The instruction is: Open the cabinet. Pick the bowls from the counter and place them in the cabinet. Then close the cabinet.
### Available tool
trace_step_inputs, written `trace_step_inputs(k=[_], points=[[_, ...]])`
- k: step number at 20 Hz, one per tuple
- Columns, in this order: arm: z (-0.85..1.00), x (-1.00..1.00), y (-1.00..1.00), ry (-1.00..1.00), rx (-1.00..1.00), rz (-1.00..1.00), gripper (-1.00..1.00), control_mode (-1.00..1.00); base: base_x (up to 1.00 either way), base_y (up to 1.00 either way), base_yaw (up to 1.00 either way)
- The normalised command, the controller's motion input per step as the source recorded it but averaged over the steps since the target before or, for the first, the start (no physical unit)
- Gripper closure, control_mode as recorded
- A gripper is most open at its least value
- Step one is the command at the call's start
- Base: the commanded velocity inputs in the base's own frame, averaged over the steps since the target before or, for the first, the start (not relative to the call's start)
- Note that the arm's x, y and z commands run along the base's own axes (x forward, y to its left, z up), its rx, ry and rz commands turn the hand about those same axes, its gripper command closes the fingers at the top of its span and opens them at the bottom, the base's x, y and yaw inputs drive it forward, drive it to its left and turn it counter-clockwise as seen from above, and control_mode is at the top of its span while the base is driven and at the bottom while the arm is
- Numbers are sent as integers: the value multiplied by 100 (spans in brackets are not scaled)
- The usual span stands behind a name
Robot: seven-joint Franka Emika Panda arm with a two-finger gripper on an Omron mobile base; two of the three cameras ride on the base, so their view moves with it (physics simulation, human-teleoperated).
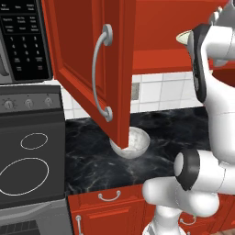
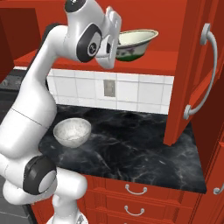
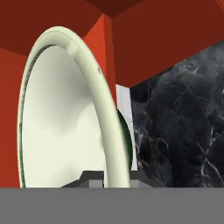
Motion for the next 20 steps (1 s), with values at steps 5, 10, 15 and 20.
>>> trace_step_inputs(k=[5, 10, 15, 20], points=[[-23, 31, -27, -8, 8, 5, 100, -100, 0, 0, 0], [-18, 37, -26, -8, 8, 3, 100, -100, 0, 0, 0], [-14, 34, -18, -6, 5, 3, 100, -100, 0, 0, 0], [-20, 41, -10, -1, 4, 2, 100, -100, 0, 0, 0]])
